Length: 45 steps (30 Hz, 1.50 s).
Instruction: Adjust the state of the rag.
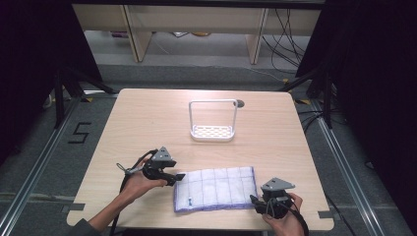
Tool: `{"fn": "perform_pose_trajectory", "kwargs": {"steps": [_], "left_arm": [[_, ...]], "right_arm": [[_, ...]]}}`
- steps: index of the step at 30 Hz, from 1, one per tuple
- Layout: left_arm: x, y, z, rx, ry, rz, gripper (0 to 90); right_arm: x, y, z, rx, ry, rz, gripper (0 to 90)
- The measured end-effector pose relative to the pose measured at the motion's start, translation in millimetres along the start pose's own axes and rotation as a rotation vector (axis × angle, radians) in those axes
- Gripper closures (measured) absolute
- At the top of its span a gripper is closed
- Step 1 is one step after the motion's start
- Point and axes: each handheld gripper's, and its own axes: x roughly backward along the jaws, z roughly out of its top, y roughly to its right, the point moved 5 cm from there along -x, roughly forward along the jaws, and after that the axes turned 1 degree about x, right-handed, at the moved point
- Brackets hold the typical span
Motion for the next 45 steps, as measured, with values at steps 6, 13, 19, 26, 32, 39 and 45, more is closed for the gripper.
{"fn": "perform_pose_trajectory", "kwargs": {"steps": [6,13,19,26,32,39,45], "left_arm": [[-3.4,2.5,-3.8,-0.002,-0.019,-0.012,37.4],[-6.1,3.0,-7.0,0.008,-0.029,-0.023,38.9],[-8.4,4.5,-9.9,-0.010,-0.048,-0.041,47.7],[-8.4,9.8,-11.6,-0.023,-0.056,-0.064,67.7],[-6.5,15.7,-11.9,-0.072,-0.052,-0.056,80.5],[2.2,19.4,-15.2,-0.099,-0.048,-0.056,83.0],[17.7,32.9,-24.2,-0.078,-0.019,-0.070,83.7]], "right_arm": [[-5.7,-5.7,-4.3,0.025,-0.049,-0.017,47.9],[2.7,-7.7,-2.2,-0.012,-0.006,0.005,47.6],[-4.7,-11.8,-8.3,-0.006,-0.041,0.030,47.4],[-6.2,-12.0,-10.0,-0.003,-0.031,0.063,58.8],[-5.5,-12.3,-9.8,0.011,-0.024,0.104,74.4],[-9.5,-13.4,-4.7,0.052,-0.016,0.124,85.4],[-13.4,-3.8,10.8,0.077,-0.016,0.123,85.9]]}}
